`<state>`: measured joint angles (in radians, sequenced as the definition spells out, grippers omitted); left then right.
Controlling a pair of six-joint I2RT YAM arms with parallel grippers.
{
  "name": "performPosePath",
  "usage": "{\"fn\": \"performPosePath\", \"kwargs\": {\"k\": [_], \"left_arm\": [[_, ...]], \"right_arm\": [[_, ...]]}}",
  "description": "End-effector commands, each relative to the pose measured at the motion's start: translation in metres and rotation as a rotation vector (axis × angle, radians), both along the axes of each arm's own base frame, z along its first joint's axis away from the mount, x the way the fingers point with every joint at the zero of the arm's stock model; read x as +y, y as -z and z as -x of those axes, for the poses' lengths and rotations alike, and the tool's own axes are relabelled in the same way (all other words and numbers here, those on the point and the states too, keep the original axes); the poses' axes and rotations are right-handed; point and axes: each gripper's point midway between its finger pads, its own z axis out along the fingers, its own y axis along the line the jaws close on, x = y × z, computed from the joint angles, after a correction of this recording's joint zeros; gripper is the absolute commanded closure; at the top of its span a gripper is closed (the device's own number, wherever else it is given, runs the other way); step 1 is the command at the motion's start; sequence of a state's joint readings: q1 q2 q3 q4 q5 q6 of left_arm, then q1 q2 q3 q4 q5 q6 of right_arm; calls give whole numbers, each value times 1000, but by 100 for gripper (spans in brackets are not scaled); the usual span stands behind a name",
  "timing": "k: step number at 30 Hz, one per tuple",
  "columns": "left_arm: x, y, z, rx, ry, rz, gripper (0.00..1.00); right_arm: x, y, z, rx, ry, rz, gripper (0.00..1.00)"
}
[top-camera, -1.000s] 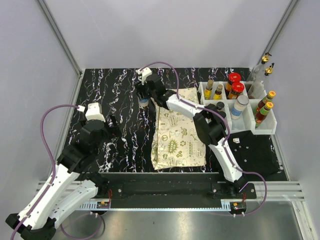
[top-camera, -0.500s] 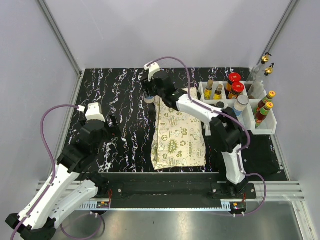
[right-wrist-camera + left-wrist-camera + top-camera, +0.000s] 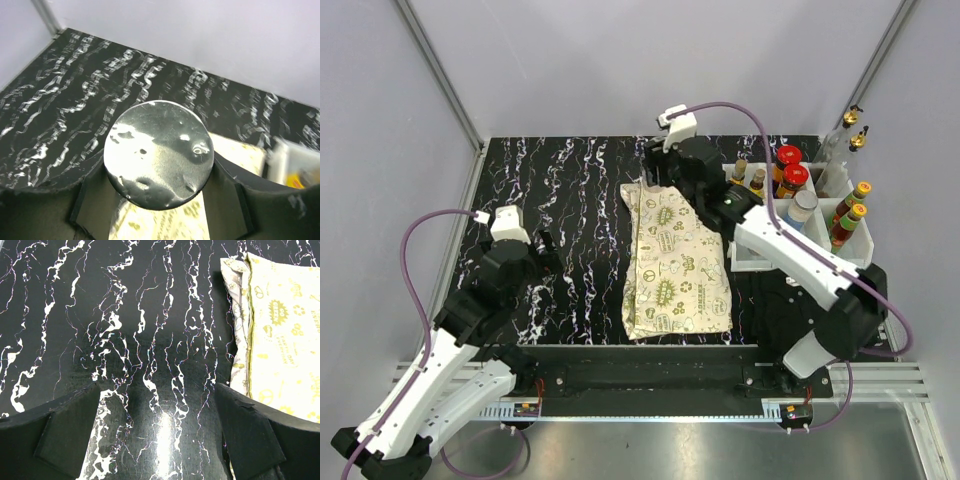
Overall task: Organize the condiment bottles
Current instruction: Place the bottle in the storage box.
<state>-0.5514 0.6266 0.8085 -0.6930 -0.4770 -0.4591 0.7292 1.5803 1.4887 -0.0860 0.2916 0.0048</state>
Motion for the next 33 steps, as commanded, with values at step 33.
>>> {"fn": "performPosePath", "kwargs": {"k": [33], "left_arm": [[-5, -15, -3, -59, 20, 42, 1]], "right_arm": [[-321, 77, 103, 129, 1075, -197, 100]]}}
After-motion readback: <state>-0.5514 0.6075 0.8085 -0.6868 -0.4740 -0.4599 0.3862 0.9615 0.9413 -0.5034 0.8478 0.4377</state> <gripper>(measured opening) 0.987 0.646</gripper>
